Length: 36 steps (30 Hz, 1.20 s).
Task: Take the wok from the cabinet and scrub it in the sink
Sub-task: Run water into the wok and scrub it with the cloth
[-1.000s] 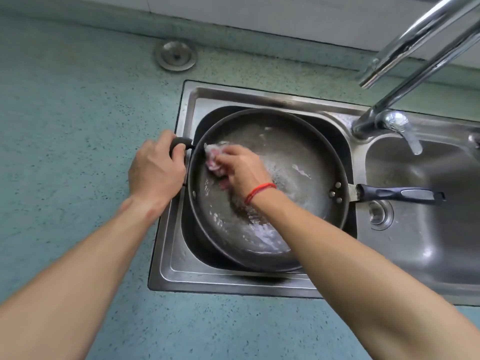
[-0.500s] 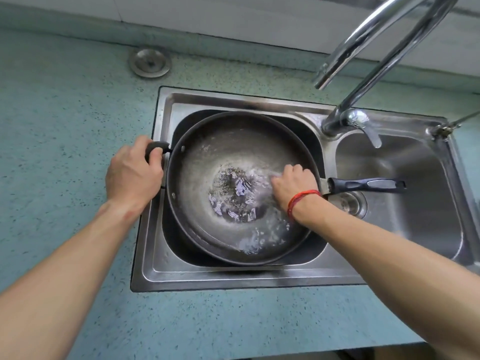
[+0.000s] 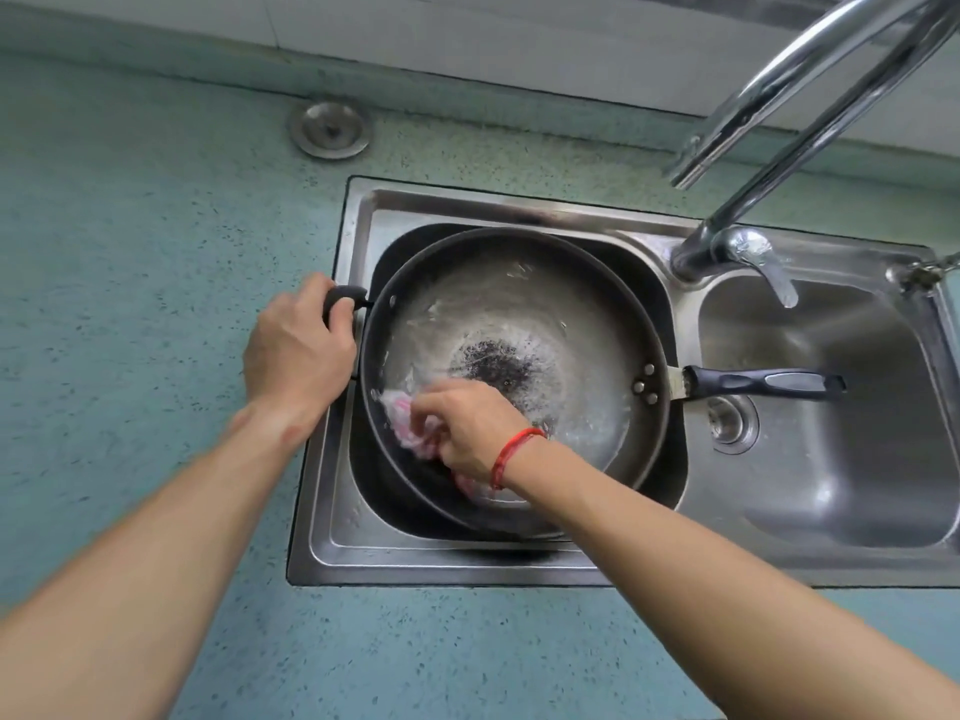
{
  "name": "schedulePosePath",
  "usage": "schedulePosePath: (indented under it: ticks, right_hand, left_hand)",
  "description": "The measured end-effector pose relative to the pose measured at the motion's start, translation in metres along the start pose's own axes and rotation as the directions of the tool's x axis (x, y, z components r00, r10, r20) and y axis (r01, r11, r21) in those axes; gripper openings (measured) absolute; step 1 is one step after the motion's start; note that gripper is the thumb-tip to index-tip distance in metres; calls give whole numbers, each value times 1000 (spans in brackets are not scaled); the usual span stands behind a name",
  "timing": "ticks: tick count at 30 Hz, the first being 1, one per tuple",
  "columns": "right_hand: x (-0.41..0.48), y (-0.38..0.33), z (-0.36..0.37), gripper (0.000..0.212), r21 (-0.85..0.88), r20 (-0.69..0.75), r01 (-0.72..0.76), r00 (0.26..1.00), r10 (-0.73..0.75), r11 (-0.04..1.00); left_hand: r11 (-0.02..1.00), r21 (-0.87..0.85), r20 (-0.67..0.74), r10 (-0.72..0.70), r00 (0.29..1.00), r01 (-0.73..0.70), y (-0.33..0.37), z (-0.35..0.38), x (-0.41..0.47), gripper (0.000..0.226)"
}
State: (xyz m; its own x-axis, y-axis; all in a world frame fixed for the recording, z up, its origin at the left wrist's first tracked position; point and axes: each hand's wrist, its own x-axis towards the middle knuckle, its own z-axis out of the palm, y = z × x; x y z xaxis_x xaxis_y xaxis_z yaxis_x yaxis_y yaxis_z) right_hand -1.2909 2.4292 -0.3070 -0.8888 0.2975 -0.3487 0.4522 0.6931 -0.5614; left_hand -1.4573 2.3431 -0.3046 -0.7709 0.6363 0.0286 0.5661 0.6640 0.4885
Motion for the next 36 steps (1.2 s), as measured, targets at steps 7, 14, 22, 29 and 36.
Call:
schedulePosePath:
  ticks: [7, 14, 22, 29, 36]
  right_hand:
    - [61, 42, -22, 49, -64, -291, -43, 957, 23, 997]
    - [18, 106, -56, 22, -587, -435, -353, 896, 84, 728]
    - [-49, 68, -58, 30, -701, 43, -273, 906, 422, 659]
    - [-47, 8, -35, 15, -344, 402, -177, 860, 315, 922]
    - [-5, -15, -13, 23, 16, 174, -216, 962, 210, 976]
  left_hand:
    - [1000, -9, -3, 17, 1000, -17, -5, 3, 2, 21]
    - [1000, -21, 3, 20, 1000, -20, -6, 3, 2, 20]
    - [999, -41, 8, 5, 1000, -5, -4, 2, 2, 22]
    - [1000, -21, 15, -2, 1000, 2, -2, 0, 1, 22]
    - [1000, -13, 12, -2, 1000, 2, 0, -1, 1, 21]
